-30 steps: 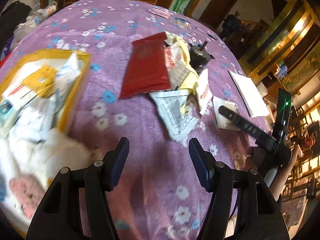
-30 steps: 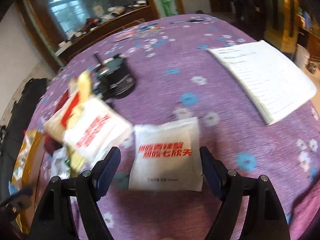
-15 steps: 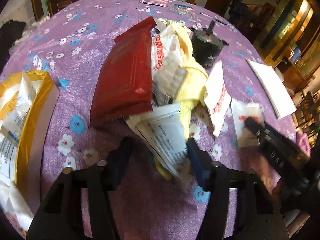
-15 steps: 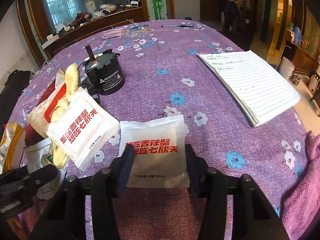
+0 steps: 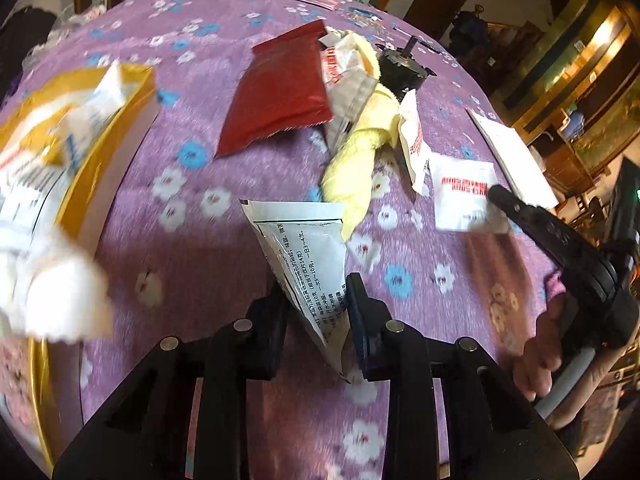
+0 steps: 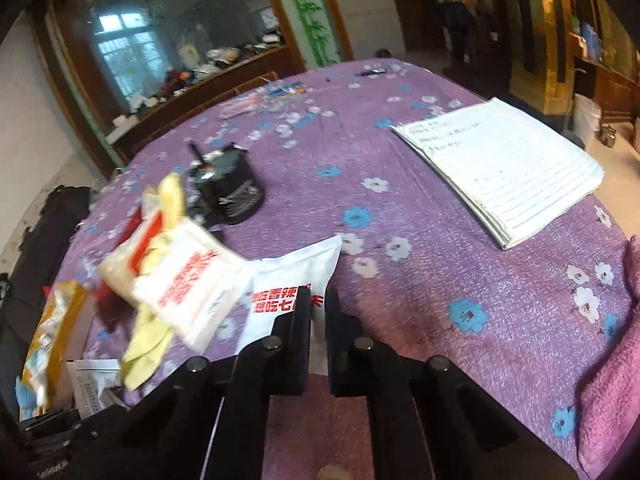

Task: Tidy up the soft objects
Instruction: 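Grasp the white packet with the right tool while the left tool grasps the white printed leaflet, then carry the packet and leaflet over the box and open both tools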

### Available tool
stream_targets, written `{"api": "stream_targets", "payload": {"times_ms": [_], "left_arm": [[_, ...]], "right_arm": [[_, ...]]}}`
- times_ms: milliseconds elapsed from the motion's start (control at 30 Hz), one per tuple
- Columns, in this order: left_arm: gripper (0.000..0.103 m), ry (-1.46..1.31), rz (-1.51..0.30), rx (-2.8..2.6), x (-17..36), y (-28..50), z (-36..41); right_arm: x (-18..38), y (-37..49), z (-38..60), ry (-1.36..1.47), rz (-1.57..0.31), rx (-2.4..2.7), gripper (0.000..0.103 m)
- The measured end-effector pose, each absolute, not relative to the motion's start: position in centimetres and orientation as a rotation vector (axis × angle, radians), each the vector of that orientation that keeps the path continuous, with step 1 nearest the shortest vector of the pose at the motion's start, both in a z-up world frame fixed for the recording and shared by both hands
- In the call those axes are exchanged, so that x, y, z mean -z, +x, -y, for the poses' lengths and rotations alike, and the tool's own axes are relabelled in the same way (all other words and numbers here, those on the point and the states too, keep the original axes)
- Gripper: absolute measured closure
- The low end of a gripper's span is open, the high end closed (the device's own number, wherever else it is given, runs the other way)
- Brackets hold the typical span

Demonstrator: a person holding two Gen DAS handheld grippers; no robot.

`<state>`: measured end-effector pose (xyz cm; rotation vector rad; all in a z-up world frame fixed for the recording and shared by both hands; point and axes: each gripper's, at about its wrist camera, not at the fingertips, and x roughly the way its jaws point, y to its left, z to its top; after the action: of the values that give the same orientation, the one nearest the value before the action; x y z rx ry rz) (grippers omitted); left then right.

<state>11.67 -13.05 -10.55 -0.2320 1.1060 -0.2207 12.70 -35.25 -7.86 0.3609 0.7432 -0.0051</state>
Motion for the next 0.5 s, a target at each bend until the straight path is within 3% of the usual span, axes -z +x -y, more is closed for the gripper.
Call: {"api": "stream_targets", "payload": {"times_ms": [500], "left_arm": [[0.076,-0.358,-1.026,0.293,5.2,5.9,8.7]], "right_arm": [[0.8,5.8,27.8,0.346,-0.614,-0.22,0.103]]}}
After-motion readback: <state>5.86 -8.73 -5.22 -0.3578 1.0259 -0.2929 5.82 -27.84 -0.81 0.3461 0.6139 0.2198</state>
